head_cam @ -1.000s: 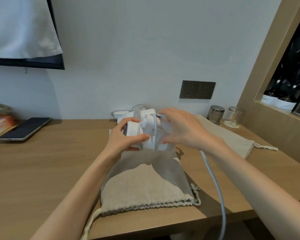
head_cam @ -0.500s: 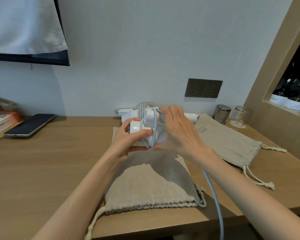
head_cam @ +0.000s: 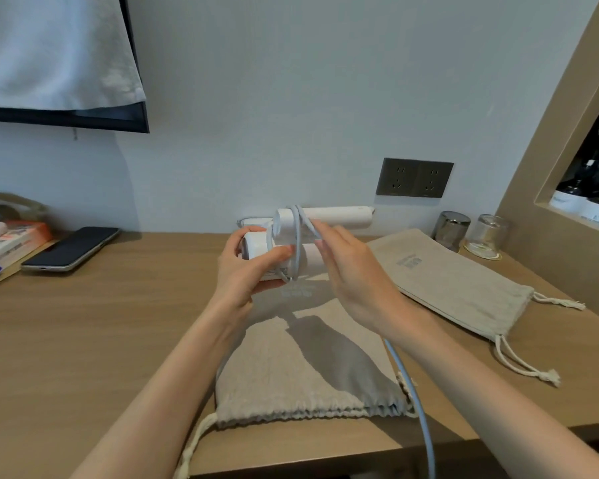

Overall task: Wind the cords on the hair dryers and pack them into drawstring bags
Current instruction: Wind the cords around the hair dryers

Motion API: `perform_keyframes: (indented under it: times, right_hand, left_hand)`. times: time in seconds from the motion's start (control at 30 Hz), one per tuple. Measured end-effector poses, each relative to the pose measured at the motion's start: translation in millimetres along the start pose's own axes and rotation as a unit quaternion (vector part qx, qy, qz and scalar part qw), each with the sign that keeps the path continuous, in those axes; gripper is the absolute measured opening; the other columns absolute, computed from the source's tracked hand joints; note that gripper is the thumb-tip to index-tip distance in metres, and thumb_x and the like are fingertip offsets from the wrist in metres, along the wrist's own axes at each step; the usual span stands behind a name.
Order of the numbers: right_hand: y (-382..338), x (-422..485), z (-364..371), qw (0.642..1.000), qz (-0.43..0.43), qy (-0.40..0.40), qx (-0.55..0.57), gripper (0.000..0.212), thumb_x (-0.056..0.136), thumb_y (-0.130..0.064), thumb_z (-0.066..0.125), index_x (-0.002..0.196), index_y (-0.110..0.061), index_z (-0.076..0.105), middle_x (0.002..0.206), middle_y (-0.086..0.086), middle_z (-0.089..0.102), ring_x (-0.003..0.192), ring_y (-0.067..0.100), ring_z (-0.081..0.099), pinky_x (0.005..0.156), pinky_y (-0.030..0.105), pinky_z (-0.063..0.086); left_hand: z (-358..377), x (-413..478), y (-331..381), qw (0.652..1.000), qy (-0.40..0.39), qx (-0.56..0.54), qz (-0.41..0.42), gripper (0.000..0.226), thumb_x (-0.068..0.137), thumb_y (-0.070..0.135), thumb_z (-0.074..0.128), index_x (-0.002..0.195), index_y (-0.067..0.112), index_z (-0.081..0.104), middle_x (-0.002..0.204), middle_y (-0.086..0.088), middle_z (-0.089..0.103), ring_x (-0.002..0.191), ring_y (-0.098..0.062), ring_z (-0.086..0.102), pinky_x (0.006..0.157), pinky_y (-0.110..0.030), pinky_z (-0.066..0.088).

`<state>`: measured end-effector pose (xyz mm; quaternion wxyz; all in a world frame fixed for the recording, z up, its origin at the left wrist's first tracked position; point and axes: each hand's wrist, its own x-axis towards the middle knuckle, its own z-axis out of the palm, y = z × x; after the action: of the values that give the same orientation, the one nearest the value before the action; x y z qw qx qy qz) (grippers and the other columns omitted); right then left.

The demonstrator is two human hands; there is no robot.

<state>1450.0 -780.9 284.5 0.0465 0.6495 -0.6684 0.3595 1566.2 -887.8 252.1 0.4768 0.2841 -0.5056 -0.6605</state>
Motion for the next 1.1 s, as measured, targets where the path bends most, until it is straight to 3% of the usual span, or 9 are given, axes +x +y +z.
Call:
perform_keyframes:
  times: [0.13, 0.23, 0.33, 0.57, 0.7, 0.83, 0.93, 1.0, 1.1]
  right_hand:
    - [3.7, -21.9, 15.6, 0.996, -0.036, 0.037, 0.075, 0.037, 0.101, -0.011, 0.039, 0.137, -0.01, 0.048, 0.097, -0.003, 0.059, 0.087, 0.0, 0.049, 0.073, 0.012, 0.039]
    - [9.0, -29.8, 27.4, 0.988, 0.003, 0.04, 0.149, 0.027, 0.1, -0.011, 0.045, 0.116, -0.013, 0.066, 0.064, -0.008, 0.051, 0.059, 0.004, 0.047, 0.055, 0.013, 0.032]
    - [15.4, -23.4, 25.7, 0.961, 0.098, -0.021, 0.258, 0.027, 0.099, -0.021, 0.049, 0.088, -0.015, 0.073, 0.053, 0.0, 0.042, 0.044, 0.005, 0.035, 0.046, 0.017, 0.029]
    - [25.7, -15.1, 9.0, 0.937, 0.194, -0.137, 0.256, 0.045, 0.086, -0.053, 0.055, 0.068, -0.015, 0.072, 0.05, 0.003, 0.036, 0.047, 0.013, 0.034, 0.053, 0.021, 0.034]
    - [41.7, -10.5, -4.0, 0.945, 0.232, -0.145, 0.176, 0.044, 0.083, -0.049, 0.061, 0.059, -0.013, 0.062, 0.045, -0.006, 0.042, 0.047, 0.005, 0.041, 0.059, 0.021, 0.035]
    - [54.0, -5.5, -31.1, 0.943, 0.26, -0.152, 0.139, 0.059, 0.066, -0.064, 0.069, 0.092, -0.011, 0.067, 0.086, 0.004, 0.065, 0.085, 0.016, 0.058, 0.08, 0.031, 0.048]
    - [56.2, 1.9, -55.1, 0.937, 0.312, -0.1, 0.124, 0.03, 0.081, -0.042, 0.068, 0.072, -0.014, 0.062, 0.067, 0.0, 0.052, 0.065, 0.013, 0.043, 0.064, 0.025, 0.037]
    - [60.7, 8.8, -69.9, 0.931, 0.338, -0.049, 0.129, 0.039, 0.073, -0.052, 0.069, 0.063, -0.015, 0.057, 0.06, 0.0, 0.04, 0.06, 0.015, 0.032, 0.063, 0.027, 0.031]
    - [57.8, 20.0, -84.1, 0.945, 0.304, -0.037, 0.114, 0.026, 0.084, -0.032, 0.067, 0.065, -0.016, 0.06, 0.065, 0.003, 0.051, 0.07, 0.017, 0.045, 0.065, 0.026, 0.037]
  left_hand:
    - [-4.5, 4.2, 5.6, 0.997, 0.004, -0.071, -0.024, 0.037, 0.071, 0.006, 0.078, 0.101, 0.019, 0.059, 0.095, -0.001, 0.062, 0.085, -0.014, 0.064, 0.064, -0.039, 0.06]
    - [-7.6, 6.9, 7.4, 0.994, 0.003, -0.105, -0.037, 0.044, 0.07, 0.006, 0.077, 0.108, 0.018, 0.058, 0.099, -0.004, 0.062, 0.09, -0.018, 0.064, 0.067, -0.042, 0.06]
    - [-2.0, 3.8, 7.4, 0.987, -0.035, -0.142, -0.064, 0.046, 0.059, 0.011, 0.078, 0.101, 0.018, 0.06, 0.094, -0.006, 0.065, 0.082, -0.019, 0.067, 0.065, -0.043, 0.06]
    - [-0.5, -2.5, 12.5, 0.97, -0.112, -0.189, -0.107, 0.052, 0.062, 0.008, 0.073, 0.111, 0.012, 0.057, 0.088, -0.006, 0.071, 0.076, -0.02, 0.071, 0.06, -0.041, 0.06]
    - [-1.1, -5.4, 15.0, 0.962, -0.151, -0.193, -0.124, 0.054, 0.056, 0.005, 0.074, 0.107, 0.015, 0.059, 0.086, -0.005, 0.074, 0.078, -0.022, 0.072, 0.059, -0.042, 0.06]
    - [-1.3, -6.9, 13.7, 0.955, -0.177, -0.203, -0.124, 0.061, 0.061, 0.002, 0.075, 0.118, 0.014, 0.055, 0.088, -0.004, 0.074, 0.079, -0.021, 0.072, 0.055, -0.039, 0.059]
    - [-7.4, -3.8, 13.6, 0.955, -0.212, -0.182, -0.099, 0.077, 0.042, 0.012, 0.085, 0.114, 0.016, 0.056, 0.093, -0.003, 0.074, 0.083, -0.019, 0.072, 0.057, -0.037, 0.059]
    - [-12.4, -0.9, 13.9, 0.953, -0.247, -0.156, -0.083, 0.094, 0.026, 0.025, 0.095, 0.112, 0.016, 0.057, 0.094, -0.002, 0.074, 0.084, -0.019, 0.072, 0.059, -0.037, 0.058]
    - [-16.2, 2.4, 15.0, 0.946, -0.311, -0.07, -0.051, 0.1, 0.03, 0.038, 0.095, 0.119, 0.019, 0.053, 0.1, 0.0, 0.072, 0.091, -0.018, 0.07, 0.063, -0.035, 0.057]
